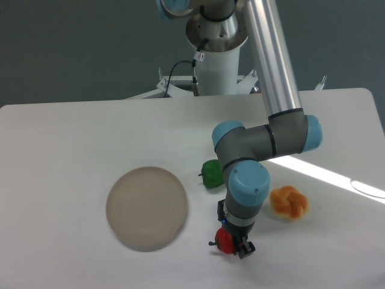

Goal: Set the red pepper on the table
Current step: 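Lower the red pepper onto the table beside the green pepper, then open the gripper, release the red pepper, and lift the arm away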

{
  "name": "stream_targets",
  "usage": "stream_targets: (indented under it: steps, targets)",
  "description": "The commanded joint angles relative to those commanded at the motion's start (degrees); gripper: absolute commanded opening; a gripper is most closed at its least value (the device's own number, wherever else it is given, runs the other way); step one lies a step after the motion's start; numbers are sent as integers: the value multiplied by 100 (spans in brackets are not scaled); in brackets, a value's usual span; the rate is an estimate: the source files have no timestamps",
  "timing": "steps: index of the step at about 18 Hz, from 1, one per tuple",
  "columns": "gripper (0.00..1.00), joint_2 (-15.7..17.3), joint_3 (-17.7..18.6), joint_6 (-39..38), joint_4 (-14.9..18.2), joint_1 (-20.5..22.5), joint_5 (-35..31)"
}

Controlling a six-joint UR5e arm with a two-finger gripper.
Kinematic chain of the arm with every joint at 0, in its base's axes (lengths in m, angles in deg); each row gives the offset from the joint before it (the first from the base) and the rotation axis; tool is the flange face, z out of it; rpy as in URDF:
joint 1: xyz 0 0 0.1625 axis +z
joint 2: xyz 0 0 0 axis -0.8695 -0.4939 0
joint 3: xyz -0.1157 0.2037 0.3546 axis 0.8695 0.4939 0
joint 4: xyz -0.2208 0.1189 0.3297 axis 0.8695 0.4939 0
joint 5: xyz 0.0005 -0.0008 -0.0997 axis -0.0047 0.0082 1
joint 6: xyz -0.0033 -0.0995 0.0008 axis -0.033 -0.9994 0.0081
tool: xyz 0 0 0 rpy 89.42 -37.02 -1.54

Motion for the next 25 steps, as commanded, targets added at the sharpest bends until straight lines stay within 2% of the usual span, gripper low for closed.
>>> stream_targets:
  steps: [6,8,13,15,17,19,24,25]
  targets:
    - [61,-9,0,0,0,0,-35]
    - [65,-9,0,0,0,9,-35]
    - [68,-9,-9,0,0,9,-35]
    - [75,-9,-9,0,0,9,-35]
    - [91,-9,-9,0,0,9,-35]
    - [100,0,-17,9,9,9,-35]
    - [100,88,-140,35,79,53,-44]
    - [100,210,-323,453,479,183,-70]
